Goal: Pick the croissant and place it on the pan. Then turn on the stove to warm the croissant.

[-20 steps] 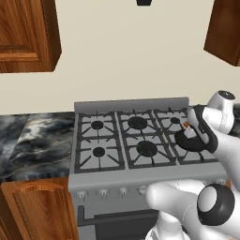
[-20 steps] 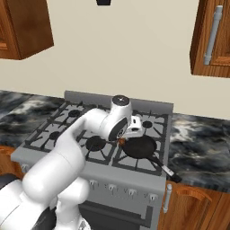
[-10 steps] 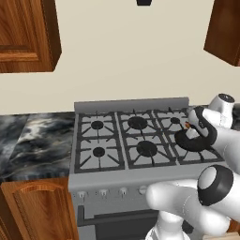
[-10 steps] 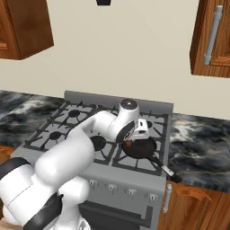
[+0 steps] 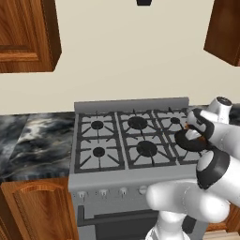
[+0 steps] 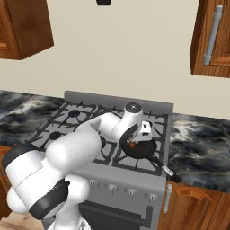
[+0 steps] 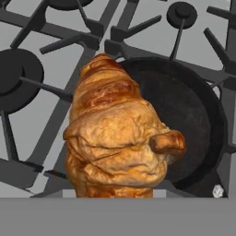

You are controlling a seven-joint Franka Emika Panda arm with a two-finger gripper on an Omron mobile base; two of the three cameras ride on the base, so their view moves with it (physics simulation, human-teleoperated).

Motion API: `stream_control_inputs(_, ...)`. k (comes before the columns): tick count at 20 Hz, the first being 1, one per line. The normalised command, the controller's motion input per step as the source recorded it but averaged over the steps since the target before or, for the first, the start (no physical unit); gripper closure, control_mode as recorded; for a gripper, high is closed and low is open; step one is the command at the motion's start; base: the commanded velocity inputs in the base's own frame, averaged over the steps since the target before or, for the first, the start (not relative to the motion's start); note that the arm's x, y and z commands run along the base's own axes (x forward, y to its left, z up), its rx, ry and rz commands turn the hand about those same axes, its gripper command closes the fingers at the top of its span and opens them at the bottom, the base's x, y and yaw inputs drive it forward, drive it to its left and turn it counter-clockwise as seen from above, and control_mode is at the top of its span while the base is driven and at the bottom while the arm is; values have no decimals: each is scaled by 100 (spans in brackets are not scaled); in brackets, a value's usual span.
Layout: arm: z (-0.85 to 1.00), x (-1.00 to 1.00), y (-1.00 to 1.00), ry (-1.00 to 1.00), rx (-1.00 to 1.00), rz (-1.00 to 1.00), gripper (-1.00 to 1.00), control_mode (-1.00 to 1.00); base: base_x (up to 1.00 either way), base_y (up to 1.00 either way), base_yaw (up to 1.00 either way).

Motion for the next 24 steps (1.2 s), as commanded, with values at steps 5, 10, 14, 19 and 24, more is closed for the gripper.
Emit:
stream_control_inputs(5,-20,16,-4,0,0,0,100,-100,0,0,0)
stream_control_inputs(10,-20,14,-5,0,0,0,100,-100,0,0,0)
stream_control_inputs(14,-20,12,-5,0,0,0,100,-100,0,0,0)
stream_control_inputs(19,-18,10,-5,0,0,0,100,-100,0,0,0)
stream_control_inputs(24,-17,6,-8,0,0,0,100,-100,0,0,0)
